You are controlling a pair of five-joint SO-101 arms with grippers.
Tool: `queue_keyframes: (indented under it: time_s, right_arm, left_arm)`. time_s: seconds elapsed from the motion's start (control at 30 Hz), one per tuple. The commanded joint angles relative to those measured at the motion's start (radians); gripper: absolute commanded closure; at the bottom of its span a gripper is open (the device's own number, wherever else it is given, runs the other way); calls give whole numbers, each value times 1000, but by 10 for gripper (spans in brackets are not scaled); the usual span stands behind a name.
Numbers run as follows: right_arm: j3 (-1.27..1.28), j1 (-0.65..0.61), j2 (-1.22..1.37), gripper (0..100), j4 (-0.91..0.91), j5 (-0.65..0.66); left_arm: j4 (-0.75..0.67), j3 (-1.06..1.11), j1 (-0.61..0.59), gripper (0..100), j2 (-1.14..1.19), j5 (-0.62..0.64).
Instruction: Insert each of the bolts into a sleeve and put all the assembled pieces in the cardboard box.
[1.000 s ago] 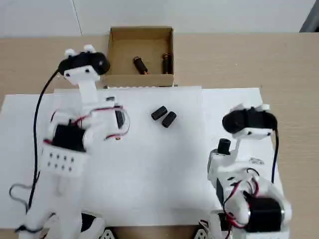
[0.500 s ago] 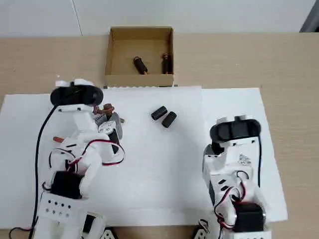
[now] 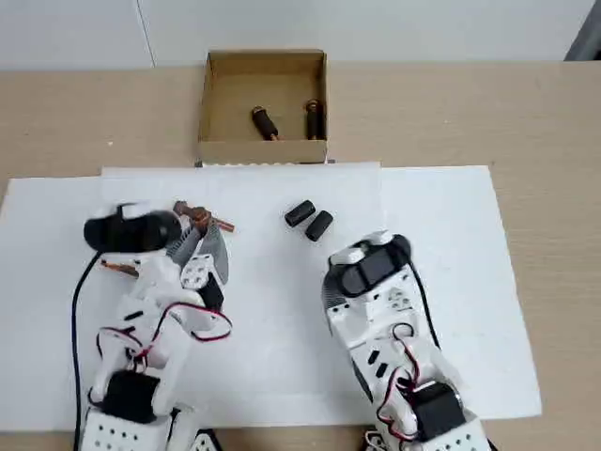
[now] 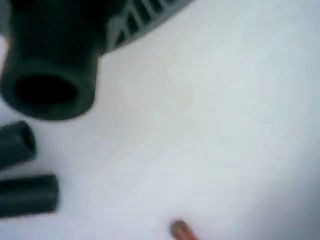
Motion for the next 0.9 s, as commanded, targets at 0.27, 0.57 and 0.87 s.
queue_keyframes:
  time_s: [0.27, 0.57, 0.87]
  right_arm:
    - [69, -213, -15, 996, -107, 133]
    - [121, -214, -15, 996, -231, 239]
    - [132, -278, -15, 996, -265, 273]
  left_arm:
    - [-31, 53, 103, 995, -222, 235]
    - [-32, 53, 106, 995, -224, 313]
    - [-32, 54, 201, 995, -224, 324]
